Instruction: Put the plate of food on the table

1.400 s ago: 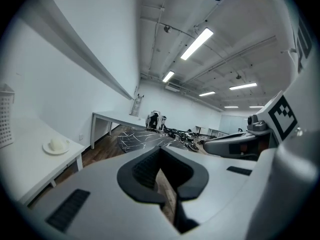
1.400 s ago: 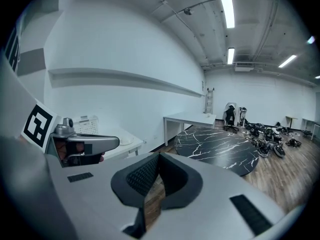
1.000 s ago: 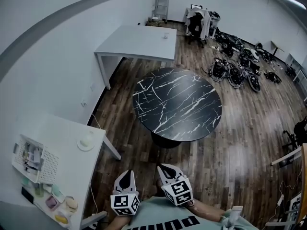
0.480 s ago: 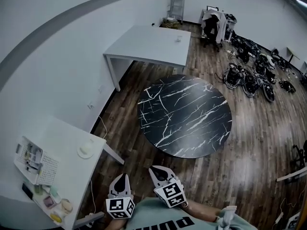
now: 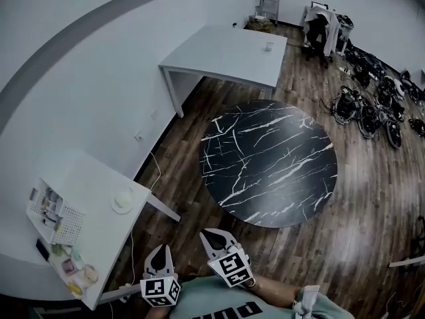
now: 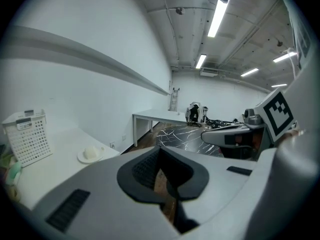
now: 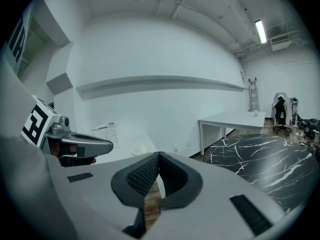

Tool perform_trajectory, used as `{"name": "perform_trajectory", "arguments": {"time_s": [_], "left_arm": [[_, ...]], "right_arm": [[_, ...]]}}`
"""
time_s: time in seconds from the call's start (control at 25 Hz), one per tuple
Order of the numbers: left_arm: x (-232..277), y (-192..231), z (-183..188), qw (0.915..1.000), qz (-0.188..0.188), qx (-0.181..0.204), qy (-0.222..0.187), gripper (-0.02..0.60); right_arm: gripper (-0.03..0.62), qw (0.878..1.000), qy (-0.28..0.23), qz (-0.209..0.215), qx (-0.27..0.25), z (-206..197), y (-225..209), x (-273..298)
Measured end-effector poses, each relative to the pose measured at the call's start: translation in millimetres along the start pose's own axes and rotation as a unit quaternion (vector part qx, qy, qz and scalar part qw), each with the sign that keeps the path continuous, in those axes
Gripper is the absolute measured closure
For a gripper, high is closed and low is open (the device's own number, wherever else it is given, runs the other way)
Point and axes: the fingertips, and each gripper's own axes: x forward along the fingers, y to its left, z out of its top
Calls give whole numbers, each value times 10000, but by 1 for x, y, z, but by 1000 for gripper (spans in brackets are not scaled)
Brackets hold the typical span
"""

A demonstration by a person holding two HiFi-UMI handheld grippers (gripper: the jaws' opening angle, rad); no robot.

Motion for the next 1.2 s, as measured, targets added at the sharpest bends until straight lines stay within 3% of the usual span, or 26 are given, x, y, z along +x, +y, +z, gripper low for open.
{"name": "perform_trajectory", "arguments": {"time_s": [0.32, 0.64, 0.96, 1.2], "left_arm": [[8, -3, 8, 9999, -46, 100, 24, 575], [39, 10, 13, 9982, -586, 86, -76, 575], [68, 76, 30, 9956, -912, -102, -186, 575], [80, 135, 35, 9947, -959, -294, -240, 575]], "right_arm": [[586, 10000, 28, 93, 3, 3, -3, 4], [586, 9994, 156, -305, 12, 2, -5, 24], [586, 9971, 288, -699, -60, 22, 11, 84], [586, 9960, 523, -709, -126, 36, 36, 141]]}}
